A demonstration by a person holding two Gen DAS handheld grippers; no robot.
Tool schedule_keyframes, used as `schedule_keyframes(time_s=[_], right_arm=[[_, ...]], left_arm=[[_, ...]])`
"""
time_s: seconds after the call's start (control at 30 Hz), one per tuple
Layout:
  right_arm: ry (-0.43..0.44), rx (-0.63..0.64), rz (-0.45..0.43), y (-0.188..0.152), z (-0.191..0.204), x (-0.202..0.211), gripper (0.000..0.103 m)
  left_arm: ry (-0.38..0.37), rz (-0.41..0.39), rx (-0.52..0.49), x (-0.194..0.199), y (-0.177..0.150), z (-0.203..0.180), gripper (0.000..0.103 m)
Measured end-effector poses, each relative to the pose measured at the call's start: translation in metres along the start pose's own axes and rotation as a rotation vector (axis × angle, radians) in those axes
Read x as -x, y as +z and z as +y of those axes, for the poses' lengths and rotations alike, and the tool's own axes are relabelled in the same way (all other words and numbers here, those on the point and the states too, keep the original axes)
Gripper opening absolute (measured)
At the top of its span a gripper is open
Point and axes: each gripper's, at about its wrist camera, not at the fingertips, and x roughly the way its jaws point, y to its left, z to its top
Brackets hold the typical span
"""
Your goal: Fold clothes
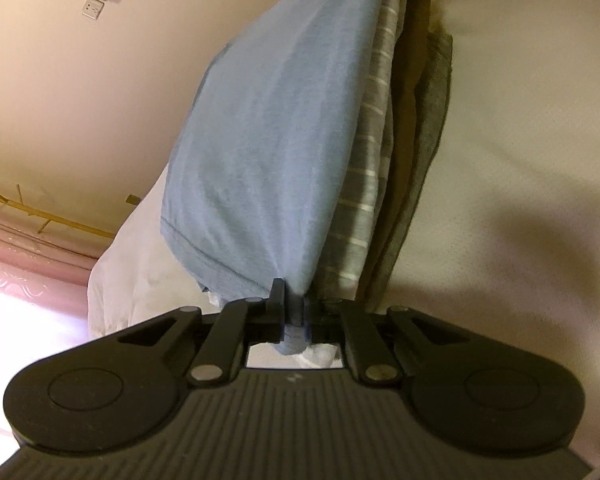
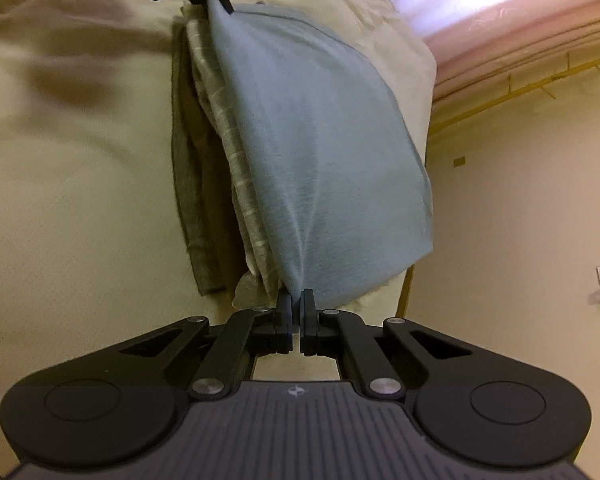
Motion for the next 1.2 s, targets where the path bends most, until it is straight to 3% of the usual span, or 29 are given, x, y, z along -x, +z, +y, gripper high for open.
schedule_keyframes(time_s=[0.33,0.43,0.5,0.57,0.67,0.73,0.8,0.93,1.0,1.1,1.2], right_arm=[[0.015,-0.055,0.069,-0.007,0.004,0.01,0.014],[0.036,-0.102,0.082,-0.007,0.007,0.014,0.021],[0.059,-0.159,0.085,-0.004,0.008,0.018,0.03],[0.092,-0.264,0.087,-0.001,0.005,0.024,0.041],[0.157,-0.49,0.1,0.001,-0.003,0.032,0.052],[0.2,-0.671,0.113,0.0,-0.01,0.039,0.064],[0.236,-0.862,0.121,-0.005,-0.015,0.051,0.077],[0.269,-1.123,0.116,-0.01,-0.009,0.076,0.091],[0.273,-1.201,0.119,-0.012,-0.005,0.091,0.099],[0.276,-1.298,0.122,-0.012,0.003,0.116,0.1],[0.227,-1.358,0.103,-0.005,0.01,0.151,0.101]], left_arm=[[-0.017,0.097,0.098,-0.015,-0.001,0.023,0.011],[-0.022,0.14,0.223,-0.015,0.0,0.042,0.014],[-0.018,0.17,0.332,-0.013,0.003,0.057,0.019],[-0.023,0.196,0.474,-0.01,0.009,0.075,0.024],[-0.036,0.219,0.67,-0.001,0.018,0.096,0.04],[-0.053,0.218,0.805,0.009,0.018,0.102,0.06],[-0.071,0.217,0.924,0.021,0.014,0.103,0.073],[-0.105,0.206,1.087,0.059,0.004,0.093,0.101],[-0.118,0.179,1.153,0.079,-0.003,0.091,0.102],[-0.131,0.138,1.223,0.128,-0.023,0.08,0.102],[-0.138,0.096,1.221,0.17,-0.028,0.07,0.102]])
